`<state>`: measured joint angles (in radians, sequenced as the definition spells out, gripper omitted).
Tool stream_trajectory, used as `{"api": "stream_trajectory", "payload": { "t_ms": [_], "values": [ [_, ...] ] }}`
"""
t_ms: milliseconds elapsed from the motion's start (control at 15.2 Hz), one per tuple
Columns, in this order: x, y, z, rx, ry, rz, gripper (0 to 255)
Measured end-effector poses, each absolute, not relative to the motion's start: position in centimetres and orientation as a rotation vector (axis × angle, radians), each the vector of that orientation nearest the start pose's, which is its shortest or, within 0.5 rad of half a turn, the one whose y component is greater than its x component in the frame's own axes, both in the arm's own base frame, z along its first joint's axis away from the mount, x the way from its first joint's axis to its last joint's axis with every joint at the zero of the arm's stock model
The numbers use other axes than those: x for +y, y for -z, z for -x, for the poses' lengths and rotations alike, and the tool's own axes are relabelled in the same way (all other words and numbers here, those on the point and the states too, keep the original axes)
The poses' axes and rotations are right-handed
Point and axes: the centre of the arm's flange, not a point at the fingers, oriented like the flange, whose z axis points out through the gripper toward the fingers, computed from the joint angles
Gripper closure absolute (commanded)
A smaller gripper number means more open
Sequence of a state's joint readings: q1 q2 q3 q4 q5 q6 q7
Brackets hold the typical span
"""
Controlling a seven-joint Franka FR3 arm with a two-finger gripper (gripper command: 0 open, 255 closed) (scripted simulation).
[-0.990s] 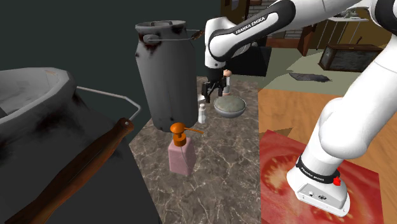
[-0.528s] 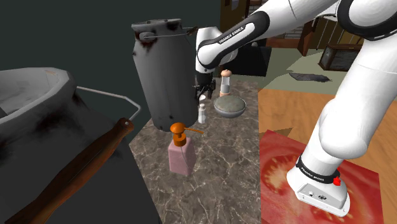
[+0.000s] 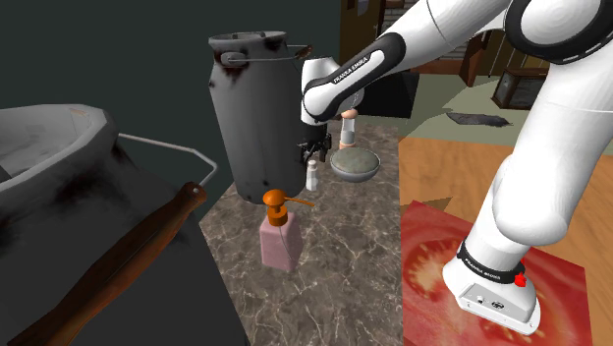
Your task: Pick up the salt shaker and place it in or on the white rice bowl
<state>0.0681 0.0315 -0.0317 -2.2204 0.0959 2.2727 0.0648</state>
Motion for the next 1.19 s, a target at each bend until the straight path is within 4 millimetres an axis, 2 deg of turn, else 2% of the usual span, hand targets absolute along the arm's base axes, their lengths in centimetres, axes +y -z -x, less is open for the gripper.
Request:
{"api": "stream_trajectory", "payload": {
  "t_ms": [264, 330, 1188],
  "values": [
    [2.18, -36.35, -53.26, 0.136, 0.028, 3.065, 0],
    [2.18, -36.35, -53.26, 0.136, 0.027, 3.065, 255],
    [2.26, -36.54, -53.04, 0.134, -0.004, 3.067, 255]
  ]
}}
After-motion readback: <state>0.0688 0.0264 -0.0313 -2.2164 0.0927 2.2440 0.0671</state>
